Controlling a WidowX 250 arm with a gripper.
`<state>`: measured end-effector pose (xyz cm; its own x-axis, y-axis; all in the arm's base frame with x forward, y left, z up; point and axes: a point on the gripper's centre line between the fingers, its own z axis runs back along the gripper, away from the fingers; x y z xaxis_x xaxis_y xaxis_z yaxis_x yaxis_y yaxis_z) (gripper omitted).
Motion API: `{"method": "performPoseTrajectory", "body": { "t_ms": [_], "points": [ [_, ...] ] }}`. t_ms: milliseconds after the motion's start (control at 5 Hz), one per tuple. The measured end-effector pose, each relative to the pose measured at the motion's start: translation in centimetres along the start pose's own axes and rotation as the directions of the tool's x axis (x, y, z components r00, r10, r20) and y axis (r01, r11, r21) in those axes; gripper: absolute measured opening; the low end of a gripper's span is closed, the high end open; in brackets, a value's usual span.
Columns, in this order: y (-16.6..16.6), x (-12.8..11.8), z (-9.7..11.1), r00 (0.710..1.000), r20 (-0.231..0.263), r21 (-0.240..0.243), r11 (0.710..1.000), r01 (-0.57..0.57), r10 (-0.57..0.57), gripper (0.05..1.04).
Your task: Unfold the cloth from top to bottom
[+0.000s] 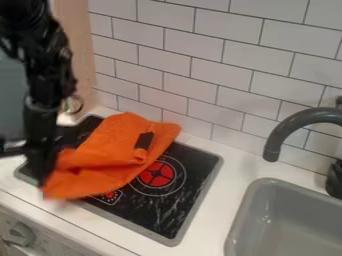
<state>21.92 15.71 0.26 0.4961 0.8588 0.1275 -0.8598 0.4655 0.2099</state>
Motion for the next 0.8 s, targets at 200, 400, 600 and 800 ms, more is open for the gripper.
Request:
{"method": "performPoseTrajectory", "body": {
  "t_ms": [200,400,600,800],
  "points": [
    [0.28,0.16,-0.95,0.999,0.016,0.03,0.998,-0.052,0.052,0.084],
    [0.32,-0.33,-0.93,0.998,-0.007,0.045,0.997,-0.068,0.068,0.251],
    [0.17,-0.32,-0.65,0.997,-0.017,0.052,0.996,-0.076,0.077,0.522],
    [0.08,-0.52,-0.56,0.996,-0.033,0.052,0.995,-0.086,0.088,0.823]
  ]
}}
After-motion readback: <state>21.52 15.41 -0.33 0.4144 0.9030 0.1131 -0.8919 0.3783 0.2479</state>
